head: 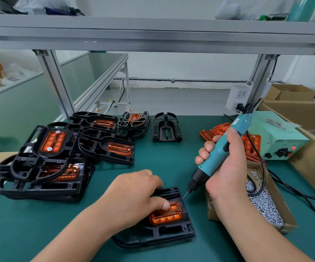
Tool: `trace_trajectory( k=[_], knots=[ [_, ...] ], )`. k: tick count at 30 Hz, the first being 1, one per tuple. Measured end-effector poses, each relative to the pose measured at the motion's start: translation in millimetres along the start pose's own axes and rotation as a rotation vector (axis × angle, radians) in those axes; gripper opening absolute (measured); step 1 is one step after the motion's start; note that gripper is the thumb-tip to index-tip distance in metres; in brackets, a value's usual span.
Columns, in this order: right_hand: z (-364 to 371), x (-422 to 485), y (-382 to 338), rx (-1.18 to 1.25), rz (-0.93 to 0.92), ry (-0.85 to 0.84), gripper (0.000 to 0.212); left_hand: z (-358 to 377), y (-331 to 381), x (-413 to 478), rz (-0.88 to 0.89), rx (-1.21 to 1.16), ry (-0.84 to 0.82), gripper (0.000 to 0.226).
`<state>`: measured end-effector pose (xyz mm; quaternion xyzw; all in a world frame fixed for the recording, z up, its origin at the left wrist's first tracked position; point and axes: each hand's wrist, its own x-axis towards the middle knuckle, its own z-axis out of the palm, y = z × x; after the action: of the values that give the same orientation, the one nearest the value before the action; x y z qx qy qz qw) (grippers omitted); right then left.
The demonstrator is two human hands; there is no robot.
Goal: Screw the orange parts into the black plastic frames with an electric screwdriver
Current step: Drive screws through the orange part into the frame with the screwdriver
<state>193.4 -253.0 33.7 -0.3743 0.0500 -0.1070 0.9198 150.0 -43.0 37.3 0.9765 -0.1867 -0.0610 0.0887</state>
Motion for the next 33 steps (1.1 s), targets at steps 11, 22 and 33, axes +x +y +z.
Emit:
trace_trajectory(
  k=[11,22,33],
  knots=[
    [-2,3,1,0.036,0.001,0.012,0.037,-1,-11,1,-0.137,-1.044,0.021,0.037],
    [-1,4,-3,0.119,-0.009,0.03,0.037,-4,6,0,-0.039,-1.205,-0.085,0.007],
    [-1,3,-2,0.131,-0.016,0.021,0.037,-4,5,-2,-0.091,-1.204,-0.073,0.021]
  ],
)
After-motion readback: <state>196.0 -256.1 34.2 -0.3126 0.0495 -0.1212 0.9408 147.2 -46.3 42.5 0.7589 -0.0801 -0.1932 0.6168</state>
